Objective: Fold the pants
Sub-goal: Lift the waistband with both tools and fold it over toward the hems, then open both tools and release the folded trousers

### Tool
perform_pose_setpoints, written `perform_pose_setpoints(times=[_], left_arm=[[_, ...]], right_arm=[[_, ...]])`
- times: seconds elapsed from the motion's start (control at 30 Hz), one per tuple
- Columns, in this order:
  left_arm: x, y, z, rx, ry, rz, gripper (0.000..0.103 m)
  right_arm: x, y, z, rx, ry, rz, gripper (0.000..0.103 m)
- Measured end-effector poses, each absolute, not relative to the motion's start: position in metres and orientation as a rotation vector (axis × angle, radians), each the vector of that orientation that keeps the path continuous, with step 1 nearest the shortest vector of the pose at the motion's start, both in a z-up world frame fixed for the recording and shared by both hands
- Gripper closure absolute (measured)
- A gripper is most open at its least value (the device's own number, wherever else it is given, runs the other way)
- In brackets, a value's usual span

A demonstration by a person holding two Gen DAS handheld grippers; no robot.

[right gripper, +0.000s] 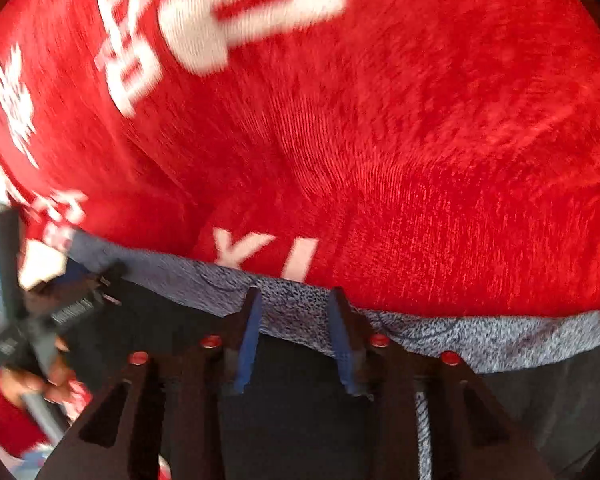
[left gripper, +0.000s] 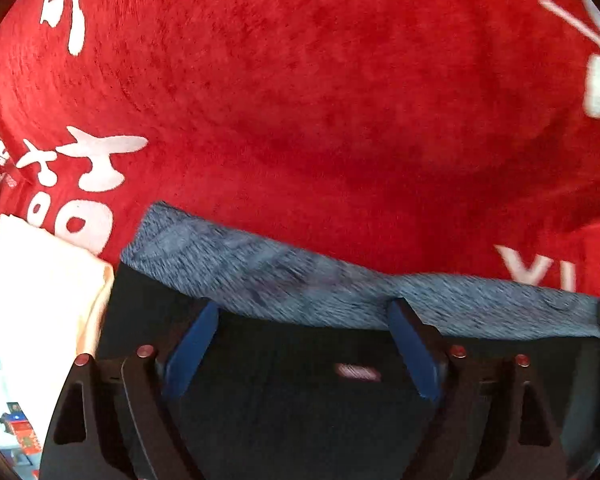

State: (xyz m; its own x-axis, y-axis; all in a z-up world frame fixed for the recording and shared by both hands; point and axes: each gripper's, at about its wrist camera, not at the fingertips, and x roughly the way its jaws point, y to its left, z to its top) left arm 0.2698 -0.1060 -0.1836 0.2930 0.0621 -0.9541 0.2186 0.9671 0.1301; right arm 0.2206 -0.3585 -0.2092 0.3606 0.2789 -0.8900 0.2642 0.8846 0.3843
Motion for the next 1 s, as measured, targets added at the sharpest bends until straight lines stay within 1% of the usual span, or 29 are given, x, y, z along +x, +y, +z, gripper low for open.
perform_pose_setpoints(times=[0.03, 0.07, 0.3, 0.47, 0.8, 1.0], left_arm=[[0.263, -0.11, -0.179, 0.262, 1.274, -0.114, 0.016], [0.253, -0.116, -0.172, 0.272, 1.274, -0.126, 0.016], [0.18, -0.175, -0.146, 0.325, 1.285, -0.263, 0.016], [0.128, -0.214, -0.144, 0.387, 1.322, -0.384, 0.016], [0.062, -0.245, -0.148, 0.442, 1.366, -0.59, 0.016], [0.026, -0.256, -0.142, 0.46, 1.343, -0.698, 0.016]], right_arm=[[0.212, -0.362, -0.203, 0.514, 1.204, 0.01, 0.043], [0.203, -0.365, -0.197, 0.504, 1.198, 0.004, 0.04], [0.122, -0.392, -0.181, 0.553, 1.224, -0.067, 0.039], [0.064, -0.41, -0.173, 0.601, 1.236, -0.155, 0.039], [-0.076, -0.425, -0.151, 0.727, 1.202, -0.442, 0.039], [-0.17, -0.416, -0.161, 0.827, 1.201, -0.594, 0.039]])
